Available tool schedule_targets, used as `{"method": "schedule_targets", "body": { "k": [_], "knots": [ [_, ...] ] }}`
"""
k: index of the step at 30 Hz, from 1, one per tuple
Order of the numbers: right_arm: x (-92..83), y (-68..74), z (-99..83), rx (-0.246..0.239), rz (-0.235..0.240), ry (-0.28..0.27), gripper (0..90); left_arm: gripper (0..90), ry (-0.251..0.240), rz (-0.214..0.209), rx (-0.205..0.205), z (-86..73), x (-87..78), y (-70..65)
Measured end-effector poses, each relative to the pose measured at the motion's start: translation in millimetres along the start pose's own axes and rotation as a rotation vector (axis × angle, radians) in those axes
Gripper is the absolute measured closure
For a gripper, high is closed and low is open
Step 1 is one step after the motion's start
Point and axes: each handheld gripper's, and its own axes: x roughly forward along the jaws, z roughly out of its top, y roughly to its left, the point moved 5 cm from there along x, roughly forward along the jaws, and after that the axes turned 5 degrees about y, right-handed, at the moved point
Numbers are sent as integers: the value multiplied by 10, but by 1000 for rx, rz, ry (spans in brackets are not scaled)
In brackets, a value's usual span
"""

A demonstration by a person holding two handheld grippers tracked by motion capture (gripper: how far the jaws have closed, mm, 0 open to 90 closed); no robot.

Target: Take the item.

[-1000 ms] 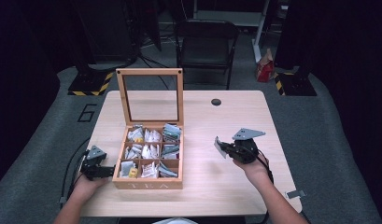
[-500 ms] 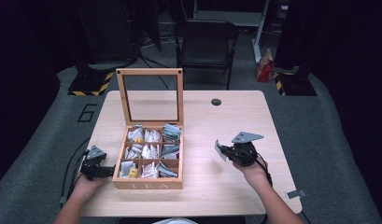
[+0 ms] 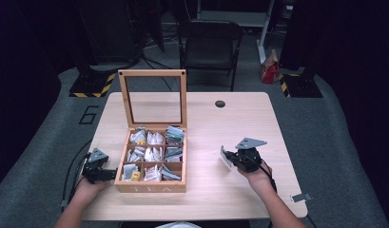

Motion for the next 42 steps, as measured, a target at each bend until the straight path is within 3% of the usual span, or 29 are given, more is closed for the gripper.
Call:
{"method": "schedule_targets", "body": {
  "k": [8,15,42],
  "knots": [
    [47,-3,-71,-12,-21,26,895,152,0,0,0,0,0,0],
    [96,46,-109,-18,-12,32,895,152,0,0,0,0,0,0],
    [292,299,-237,-53,80,88,877,152,0,0,0,0,0,0]
  ]
}}
